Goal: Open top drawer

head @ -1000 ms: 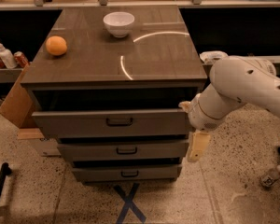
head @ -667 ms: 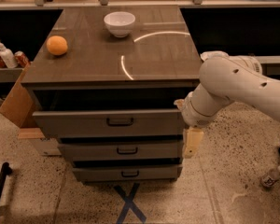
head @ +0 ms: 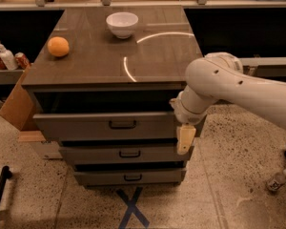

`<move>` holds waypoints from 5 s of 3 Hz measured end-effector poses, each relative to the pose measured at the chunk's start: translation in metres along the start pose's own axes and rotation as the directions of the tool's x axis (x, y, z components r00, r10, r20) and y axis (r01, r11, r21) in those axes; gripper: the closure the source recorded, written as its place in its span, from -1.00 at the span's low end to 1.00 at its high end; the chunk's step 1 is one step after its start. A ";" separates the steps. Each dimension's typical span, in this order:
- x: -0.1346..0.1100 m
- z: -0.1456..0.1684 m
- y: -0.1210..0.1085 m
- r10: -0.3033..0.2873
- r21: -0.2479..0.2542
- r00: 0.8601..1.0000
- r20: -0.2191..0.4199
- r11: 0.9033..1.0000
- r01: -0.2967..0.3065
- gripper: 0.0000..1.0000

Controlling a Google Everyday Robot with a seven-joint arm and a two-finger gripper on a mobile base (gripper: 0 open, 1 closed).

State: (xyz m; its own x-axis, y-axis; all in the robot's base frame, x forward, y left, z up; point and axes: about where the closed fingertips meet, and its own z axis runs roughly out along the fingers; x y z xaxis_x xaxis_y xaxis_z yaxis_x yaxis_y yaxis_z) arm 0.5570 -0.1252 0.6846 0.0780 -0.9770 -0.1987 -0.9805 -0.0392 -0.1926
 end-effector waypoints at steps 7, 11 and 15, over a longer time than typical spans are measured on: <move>-0.027 0.017 0.014 -0.072 -0.087 0.997 0.015 0.994 0.073 0.64; -0.027 0.017 0.015 -0.074 -0.090 0.997 0.014 0.993 0.075 -1.00; -0.039 0.020 0.048 -0.106 -0.157 0.986 0.125 0.980 0.125 -1.00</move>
Offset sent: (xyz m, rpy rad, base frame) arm 0.0124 0.0263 -0.0302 0.0094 0.0605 0.0703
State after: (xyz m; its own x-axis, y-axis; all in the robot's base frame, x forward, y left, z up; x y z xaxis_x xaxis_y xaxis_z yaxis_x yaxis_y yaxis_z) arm 0.5104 -0.0845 0.6637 0.2032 -0.9333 -0.2961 -0.9791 -0.1932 -0.0628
